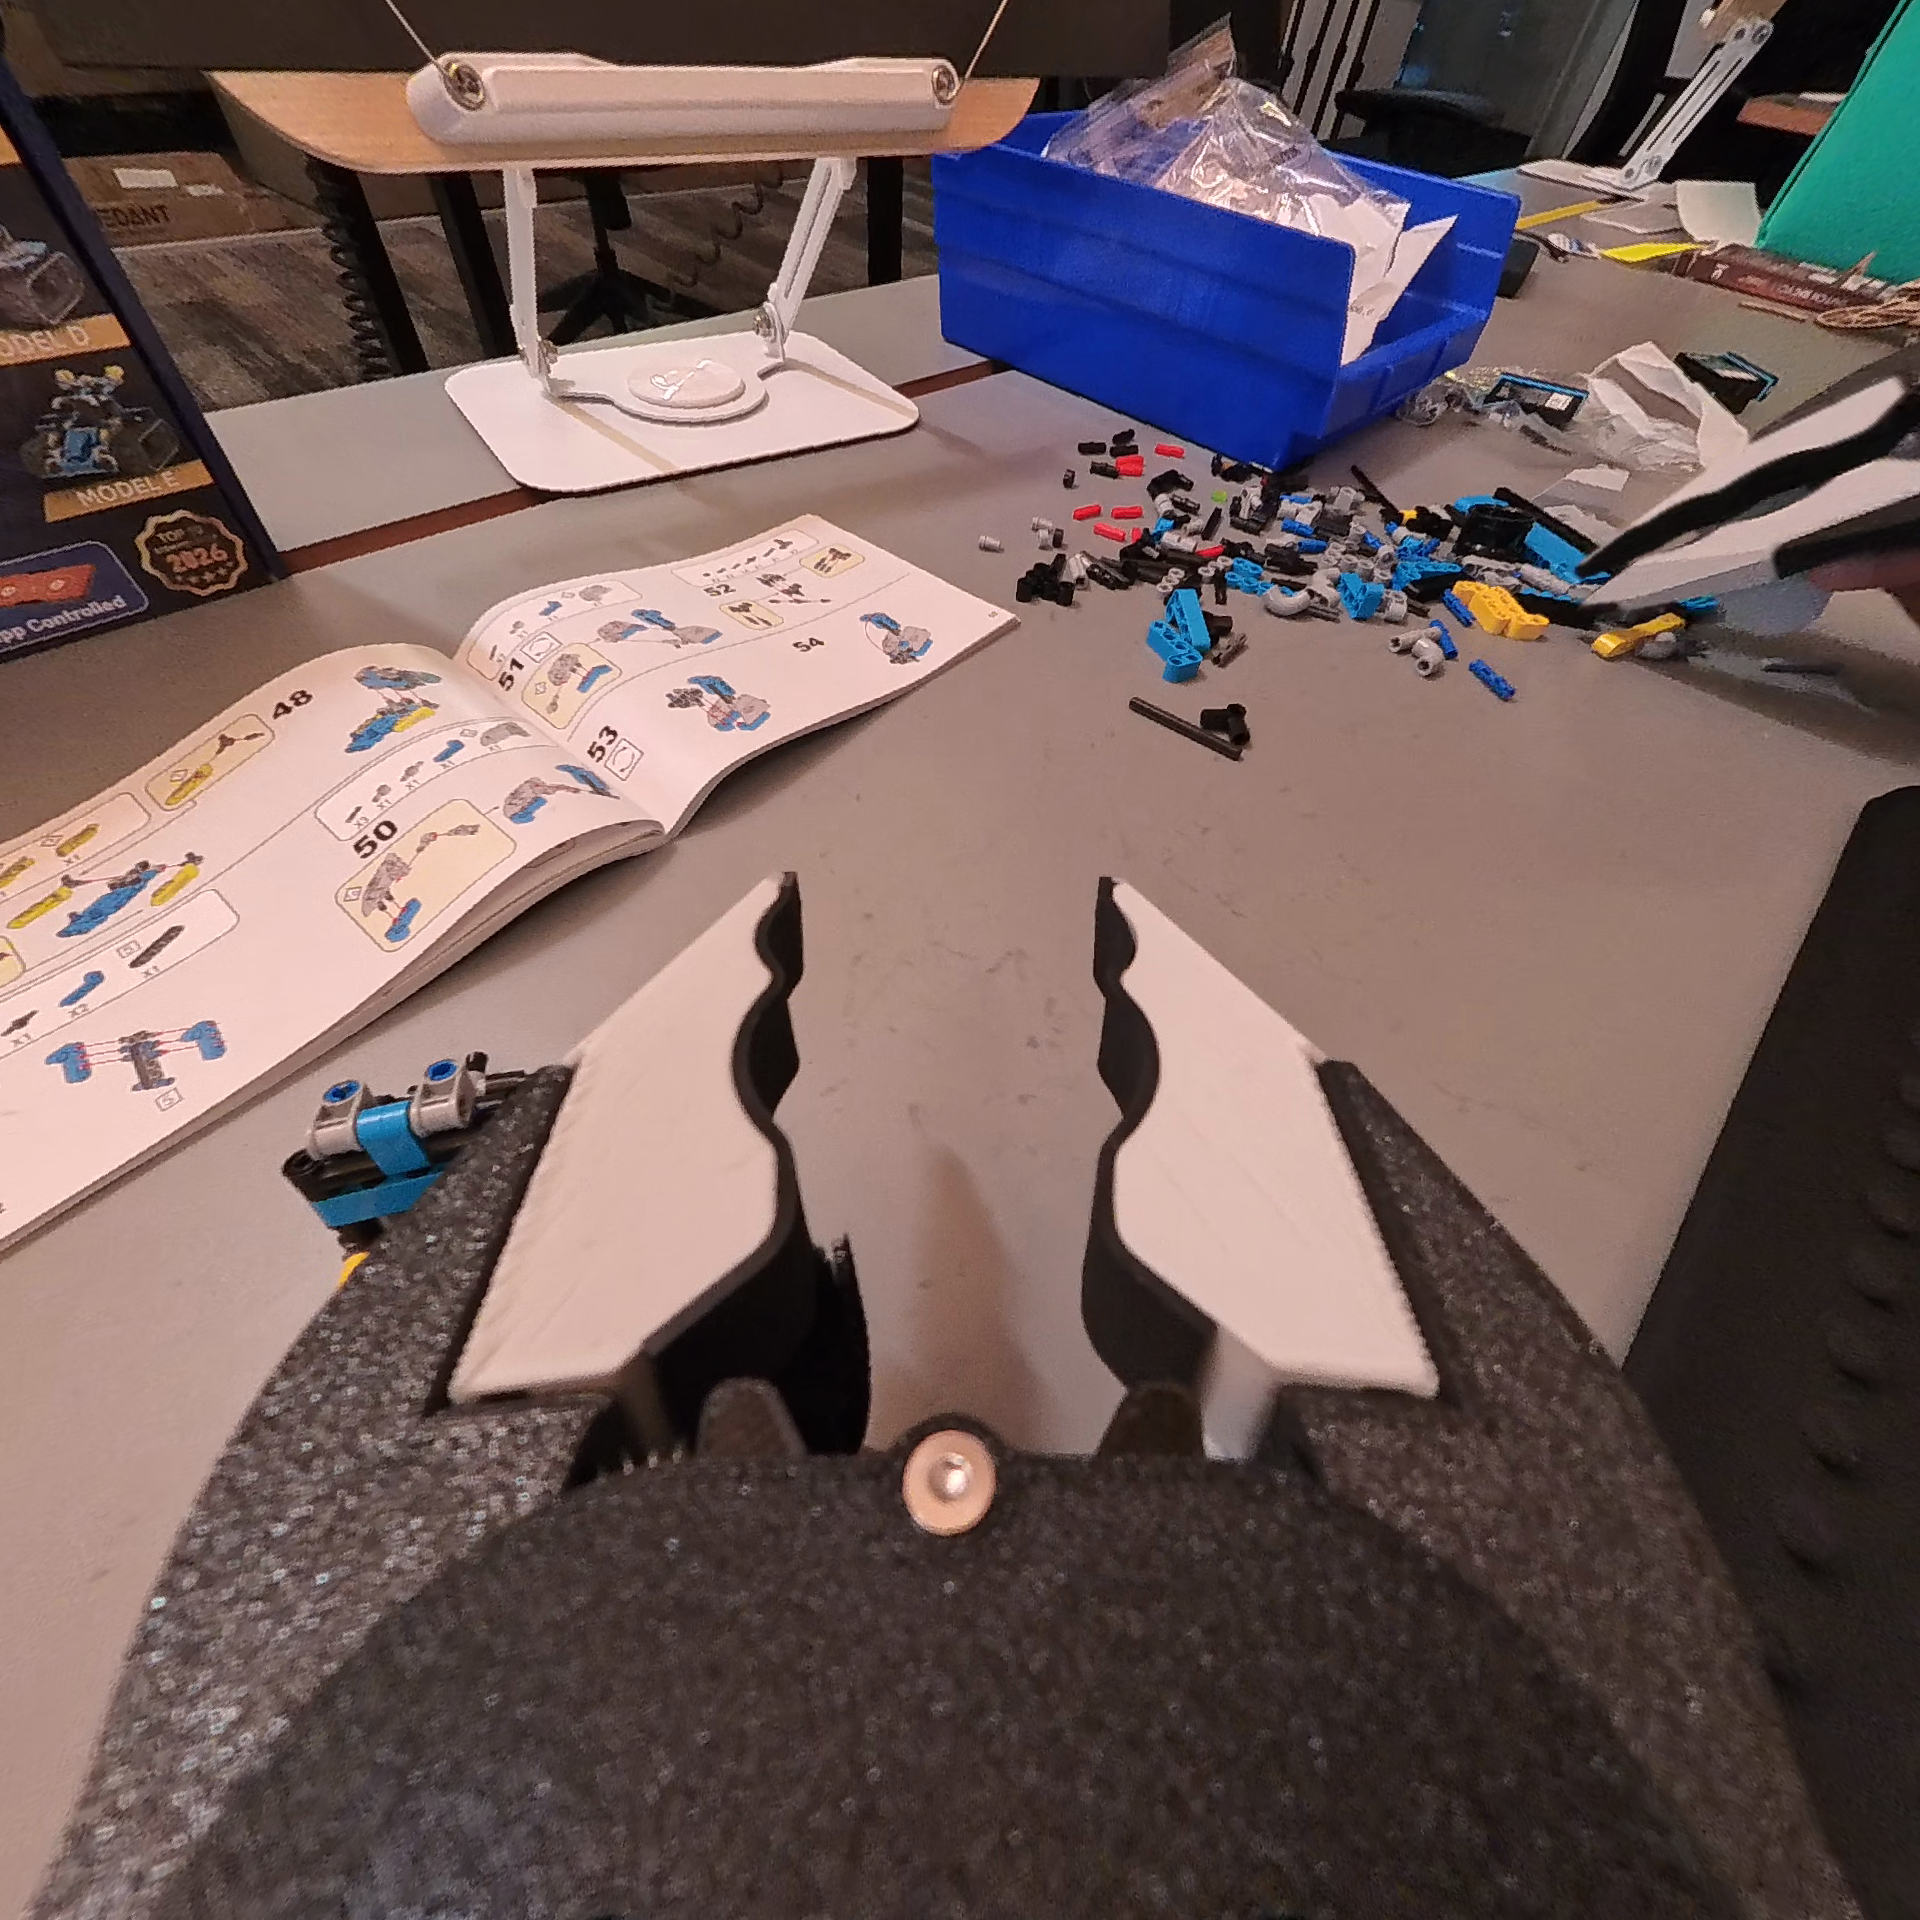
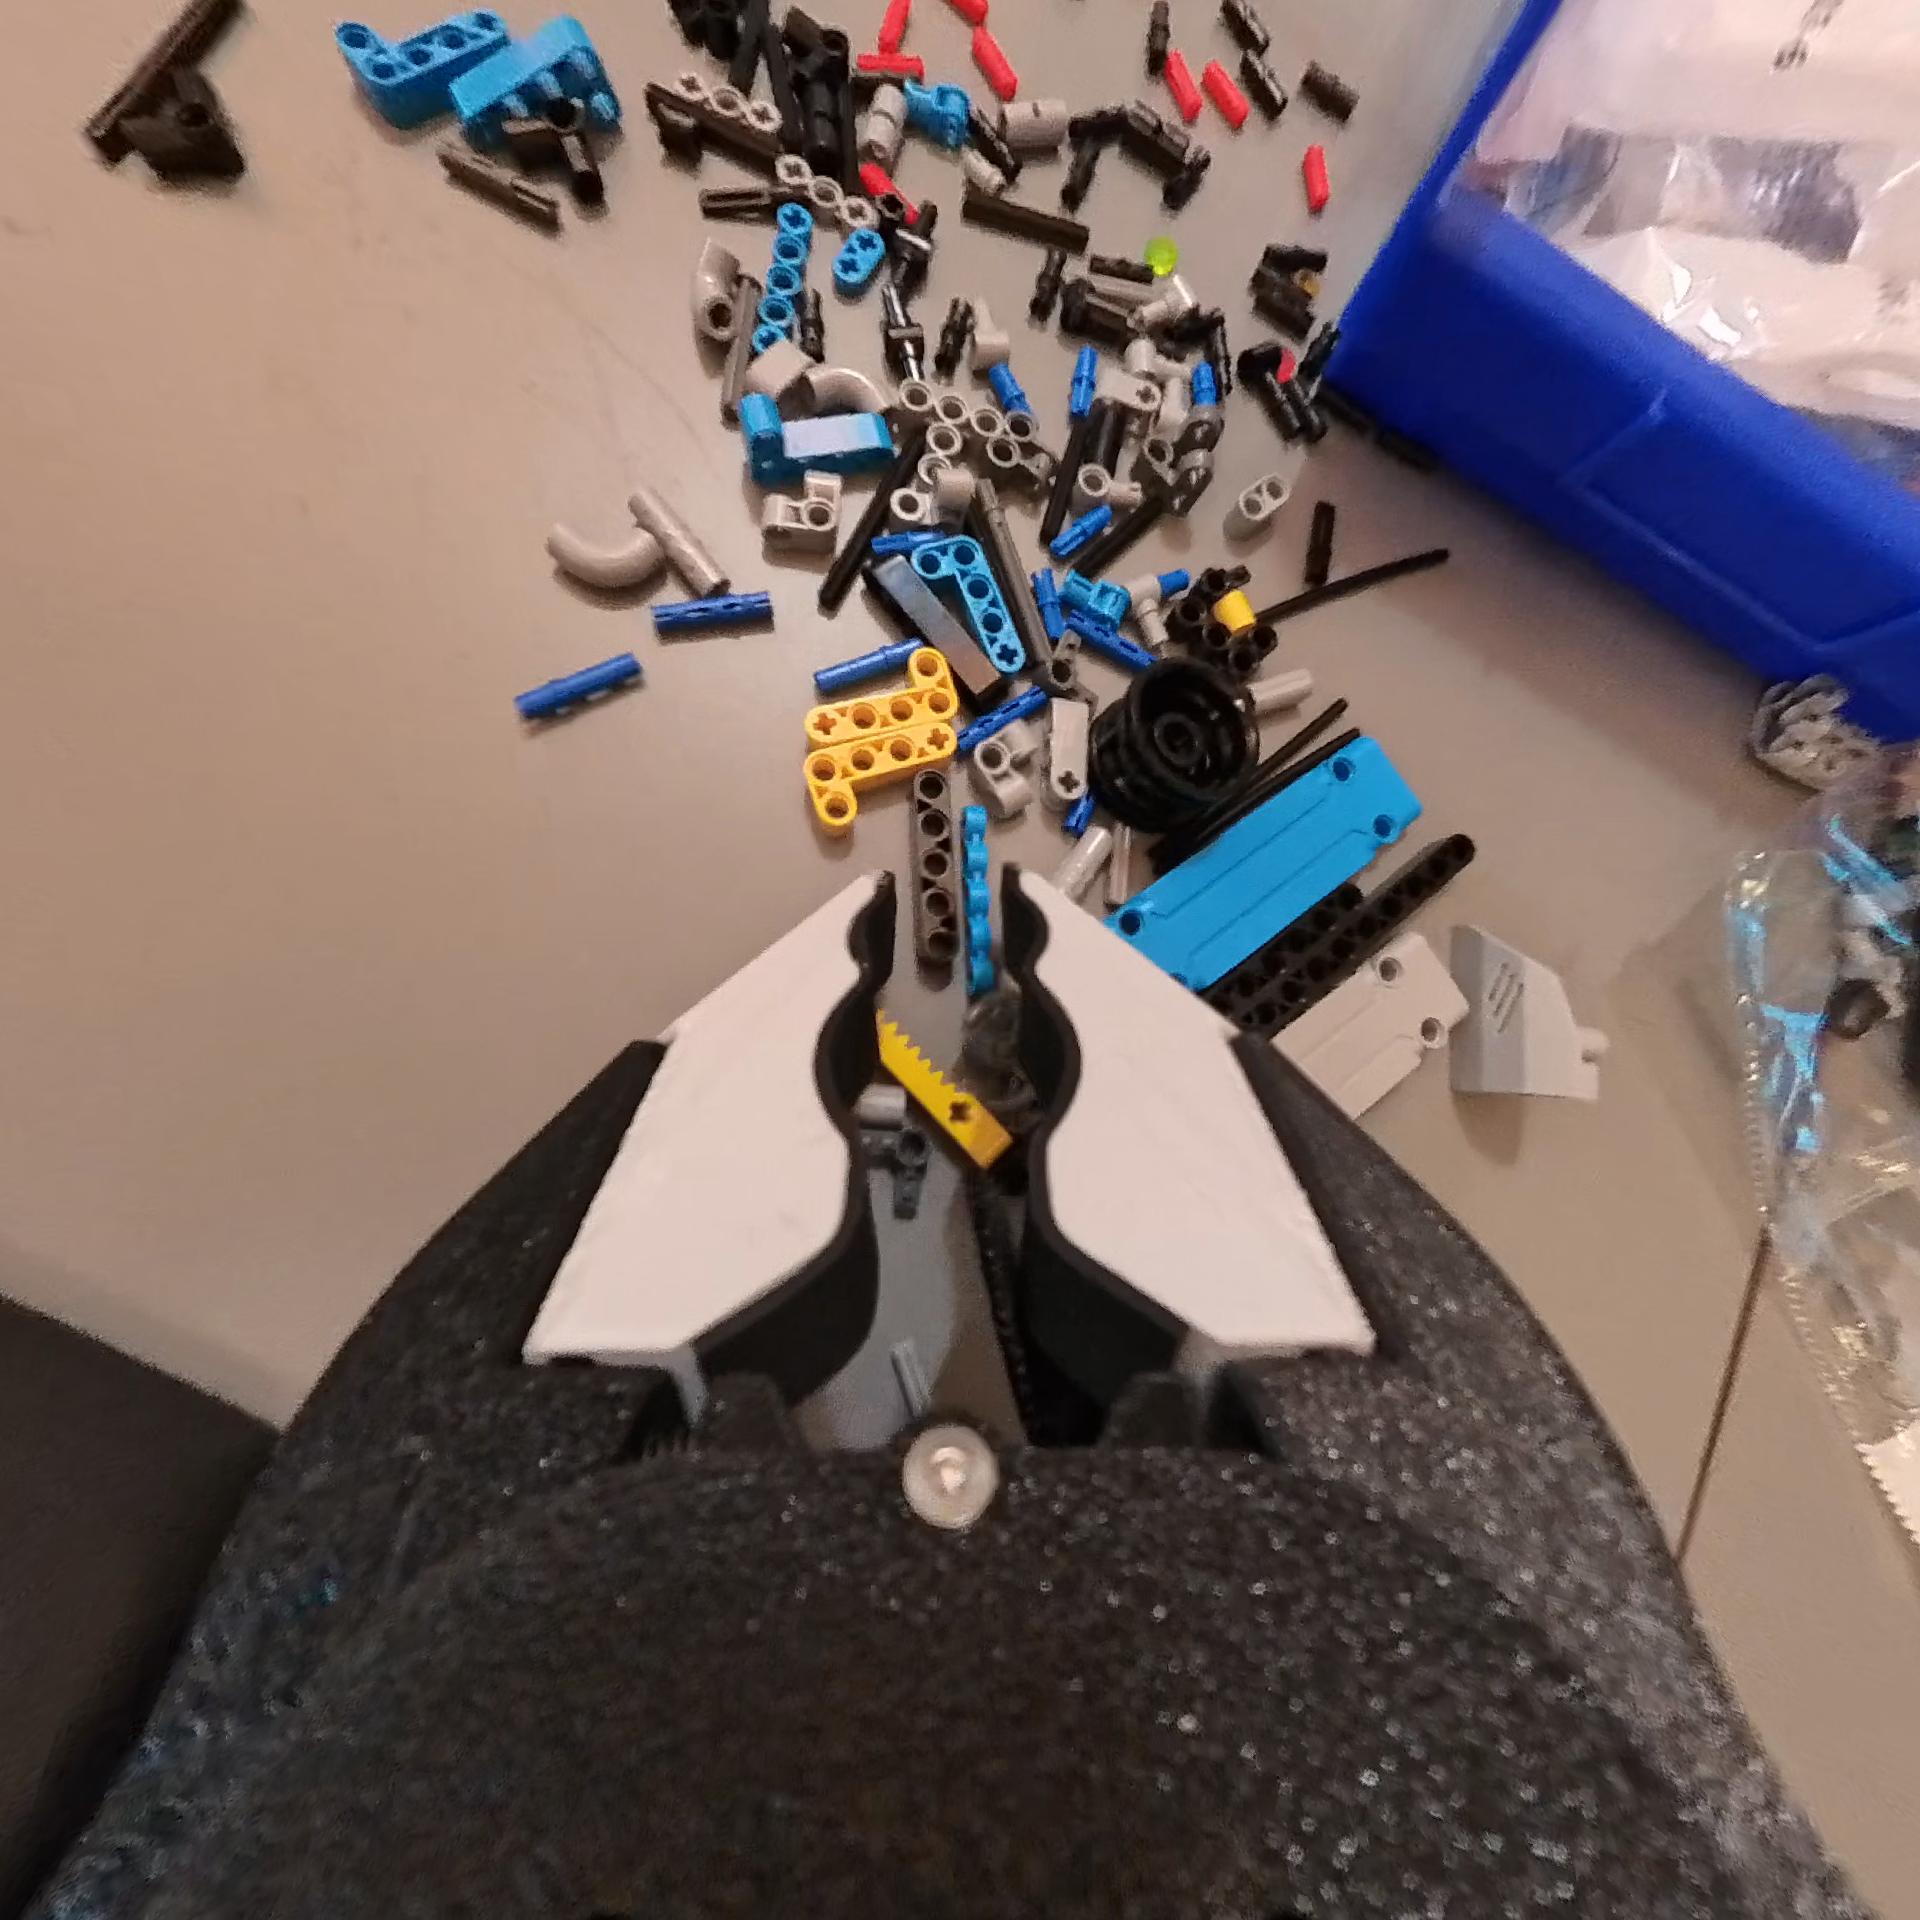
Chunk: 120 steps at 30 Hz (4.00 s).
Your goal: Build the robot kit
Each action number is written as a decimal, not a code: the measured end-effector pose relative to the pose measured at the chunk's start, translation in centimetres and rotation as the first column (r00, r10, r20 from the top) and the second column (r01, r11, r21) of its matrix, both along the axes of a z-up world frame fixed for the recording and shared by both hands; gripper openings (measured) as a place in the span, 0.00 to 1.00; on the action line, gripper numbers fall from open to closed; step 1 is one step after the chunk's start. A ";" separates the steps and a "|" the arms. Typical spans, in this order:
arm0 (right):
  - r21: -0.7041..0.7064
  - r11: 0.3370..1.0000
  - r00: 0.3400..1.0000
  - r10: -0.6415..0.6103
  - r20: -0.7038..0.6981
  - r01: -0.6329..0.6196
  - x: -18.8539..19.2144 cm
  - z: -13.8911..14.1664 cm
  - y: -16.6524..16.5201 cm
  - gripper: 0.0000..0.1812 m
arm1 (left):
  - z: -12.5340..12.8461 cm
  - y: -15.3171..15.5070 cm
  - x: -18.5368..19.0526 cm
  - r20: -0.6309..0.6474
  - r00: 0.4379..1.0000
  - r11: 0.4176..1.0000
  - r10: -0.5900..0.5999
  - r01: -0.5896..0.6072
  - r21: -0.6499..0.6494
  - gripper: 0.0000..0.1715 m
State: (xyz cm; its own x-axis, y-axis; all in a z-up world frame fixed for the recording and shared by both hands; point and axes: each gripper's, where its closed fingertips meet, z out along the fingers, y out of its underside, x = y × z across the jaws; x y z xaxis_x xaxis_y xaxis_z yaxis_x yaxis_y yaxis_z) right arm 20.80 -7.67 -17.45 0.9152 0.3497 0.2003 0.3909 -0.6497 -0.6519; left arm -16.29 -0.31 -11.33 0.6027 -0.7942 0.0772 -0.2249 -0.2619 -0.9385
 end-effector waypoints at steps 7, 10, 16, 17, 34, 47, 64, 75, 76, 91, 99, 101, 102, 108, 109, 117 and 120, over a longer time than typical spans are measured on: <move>-0.041 0.999 0.993 0.000 -0.121 -0.005 -0.9 -0.7 -0.2 0.08 | -0.1 0.0 0.0 -0.001 1.000 1.000 -0.003 0.003 -0.005 0.33; -0.054 0.999 0.993 0.001 -0.117 -0.008 -1.0 -0.7 -0.2 0.08 | 0.0 0.0 0.0 0.005 1.000 1.000 -0.001 0.001 -0.008 0.33; -0.081 0.997 1.000 0.015 -0.026 -0.017 -0.6 -1.1 -0.1 0.04 | -0.1 0.0 0.0 0.001 1.000 1.000 -0.001 0.001 -0.004 0.33; -0.080 0.997 1.000 0.020 -0.017 -0.022 -0.6 -1.1 0.0 0.04 | 0.0 0.0 -0.1 0.004 1.000 1.000 0.002 -0.002 -0.005 0.33; 0.042 0.550 0.552 0.832 0.054 -0.834 -33.2 0.5 5.1 0.04 | -0.5 1.6 -2.4 0.003 0.996 0.995 0.092 -0.092 -0.042 0.19; 0.041 0.579 0.577 0.815 -0.046 -0.814 -35.5 -0.8 7.7 0.06 | -0.9 3.3 -4.9 -0.047 0.972 0.972 0.232 -0.233 -0.022 0.13; 0.185 0.934 0.864 0.352 -0.360 -0.304 -29.3 3.1 10.9 0.12 | -0.5 6.9 -11.4 -0.016 0.853 0.853 0.521 -0.522 -0.007 0.17; 0.175 0.982 0.977 -0.037 -0.209 0.074 -11.4 1.4 9.3 0.18 | 0.2 7.1 -11.4 0.002 0.849 0.849 0.529 -0.529 0.015 0.17; 0.180 0.978 0.972 -0.062 -0.225 0.104 -10.2 1.4 8.5 0.18 | 0.3 7.2 -11.4 -0.002 0.847 0.847 0.531 -0.531 0.027 0.17; 0.151 0.968 0.974 -0.178 -0.143 0.199 -7.3 0.2 6.9 0.13 | 0.5 7.7 -11.2 0.006 0.844 0.844 0.536 -0.536 0.023 0.17; 0.127 0.976 0.980 -0.164 -0.113 0.178 -7.5 -0.3 7.5 0.04 | 0.2 7.4 -10.6 0.003 0.859 0.859 0.512 -0.512 0.002 0.17; 0.138 0.976 0.984 -0.157 -0.087 0.168 -7.5 -0.2 7.5 0.04 | 0.2 7.4 -10.5 0.002 0.859 0.859 0.512 -0.512 0.004 0.17; 0.158 0.976 0.987 -0.141 -0.078 0.152 -7.9 0.2 7.6 0.04 | 0.3 7.4 -10.5 0.004 0.859 0.859 0.512 -0.512 0.005 0.17; 0.217 0.945 0.938 0.287 -0.195 -0.244 -20.8 3.8 5.9 0.04 | 0.1 7.3 -10.5 0.005 0.861 0.861 0.509 -0.509 -0.008 0.17; 0.196 0.918 0.890 0.385 -0.243 -0.344 -24.3 3.6 4.8 0.04 | 0.2 7.3 -10.5 0.007 0.860 0.860 0.510 -0.510 -0.007 0.17; 0.061 0.830 0.803 0.553 -0.221 -0.555 -36.0 0.1 5.1 0.04 | 0.2 6.9 -10.4 0.028 0.867 0.868 0.497 -0.496 -0.025 0.17; 0.039 0.838 0.804 0.534 -0.260 -0.544 -36.6 -0.6 5.6 0.04 | 0.2 6.8 -10.4 0.033 0.869 0.870 0.493 -0.492 -0.030 0.17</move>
